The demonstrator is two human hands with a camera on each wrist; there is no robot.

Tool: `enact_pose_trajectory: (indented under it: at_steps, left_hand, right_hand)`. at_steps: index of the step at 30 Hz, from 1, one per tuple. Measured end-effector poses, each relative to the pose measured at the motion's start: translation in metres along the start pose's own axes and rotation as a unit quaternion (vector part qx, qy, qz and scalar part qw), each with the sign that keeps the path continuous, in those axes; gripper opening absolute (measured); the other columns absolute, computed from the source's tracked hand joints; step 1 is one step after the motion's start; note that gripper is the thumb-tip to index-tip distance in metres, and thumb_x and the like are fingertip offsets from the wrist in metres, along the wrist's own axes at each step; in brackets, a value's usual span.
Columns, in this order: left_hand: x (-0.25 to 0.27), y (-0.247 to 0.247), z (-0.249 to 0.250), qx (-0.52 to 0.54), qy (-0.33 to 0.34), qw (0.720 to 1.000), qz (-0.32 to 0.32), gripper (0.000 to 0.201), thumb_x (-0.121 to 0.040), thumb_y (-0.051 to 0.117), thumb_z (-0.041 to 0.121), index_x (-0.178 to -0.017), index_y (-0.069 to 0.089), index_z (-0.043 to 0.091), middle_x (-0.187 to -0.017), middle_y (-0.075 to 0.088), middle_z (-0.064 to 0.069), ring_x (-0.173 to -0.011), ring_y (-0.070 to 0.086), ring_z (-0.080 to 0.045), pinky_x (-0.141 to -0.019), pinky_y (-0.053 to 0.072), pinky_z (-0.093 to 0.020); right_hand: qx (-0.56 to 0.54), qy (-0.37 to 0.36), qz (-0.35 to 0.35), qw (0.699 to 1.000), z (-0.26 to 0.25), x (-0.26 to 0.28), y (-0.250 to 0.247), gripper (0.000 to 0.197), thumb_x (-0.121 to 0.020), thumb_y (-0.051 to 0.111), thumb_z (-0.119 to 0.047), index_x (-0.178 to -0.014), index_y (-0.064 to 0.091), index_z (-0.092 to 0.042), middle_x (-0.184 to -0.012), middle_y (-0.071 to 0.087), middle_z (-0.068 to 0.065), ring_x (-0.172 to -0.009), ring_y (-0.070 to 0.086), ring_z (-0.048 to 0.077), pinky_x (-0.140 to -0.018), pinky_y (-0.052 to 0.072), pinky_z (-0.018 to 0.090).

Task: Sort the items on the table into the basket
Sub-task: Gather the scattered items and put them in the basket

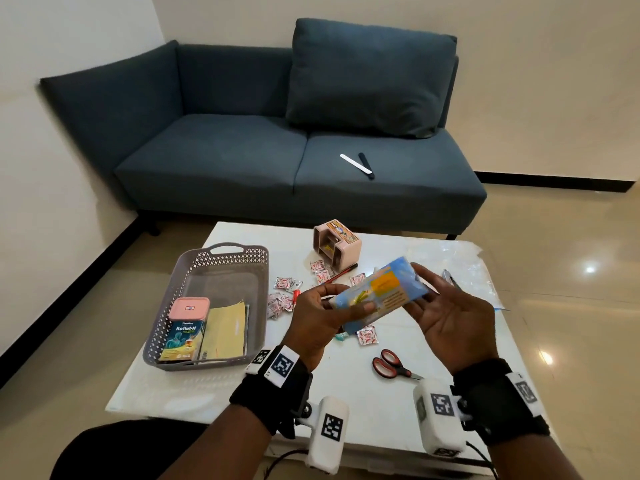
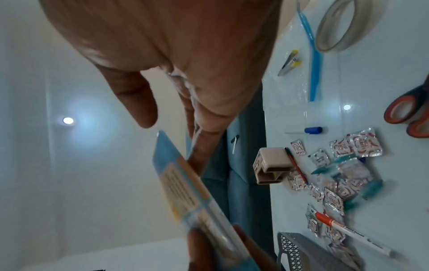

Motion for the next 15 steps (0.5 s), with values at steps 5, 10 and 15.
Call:
enact_pose_trajectory:
  at_steps: [5, 10, 15]
  left_hand:
    - [0.004, 0.006, 0.000, -0.017, 0.021, 1.000, 0.008, 0.060, -0.053, 0.095, 0.015, -0.103, 0.061, 0.008, -0.094, 0.075, -0.011, -0.085, 0.074, -0.027, -0.076, 0.060, -0.044]
    - [0.001, -0.011, 0.017, -0.146, 0.002, 0.986, -0.074, 0.052, -0.065, 0.088, 0.037, -0.107, 0.070, 0.012, -0.100, 0.075, -0.007, -0.095, 0.072, -0.024, -0.089, 0.056, -0.043]
    - [-0.021, -0.062, 0.055, -0.268, -0.062, 0.956, -0.100, 0.024, -0.081, 0.078, 0.021, -0.100, 0.073, 0.008, -0.099, 0.075, -0.012, -0.092, 0.072, -0.023, -0.082, 0.059, -0.038]
  right_hand:
    - [0.234, -0.011, 0.005, 0.972, 0.009, -0.013, 0.014, 0.039, -0.085, 0.065, -0.021, -0.121, 0.062, -0.006, -0.116, 0.069, 0.016, -0.107, 0.066, 0.034, -0.084, 0.057, 0.045]
    - [0.324, 0.024, 0.000, 0.946, 0.019, -0.033, 0.029, 0.020, -0.087, 0.064, -0.010, -0.106, 0.069, -0.006, -0.097, 0.075, 0.013, -0.084, 0.073, 0.024, -0.067, 0.060, 0.034]
    - [0.360, 0.092, -0.021, 0.928, 0.057, -0.067, 0.057, 0.015, -0.088, 0.065, -0.003, -0.102, 0.070, -0.003, -0.092, 0.074, 0.015, -0.078, 0.072, 0.026, -0.068, 0.061, 0.035]
Point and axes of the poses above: each hand's wrist, its own x-axis away from the middle knuckle, its own y-axis out of the palm, z = x × y, the point moved 1 cm from there along -x, towards the middle knuckle
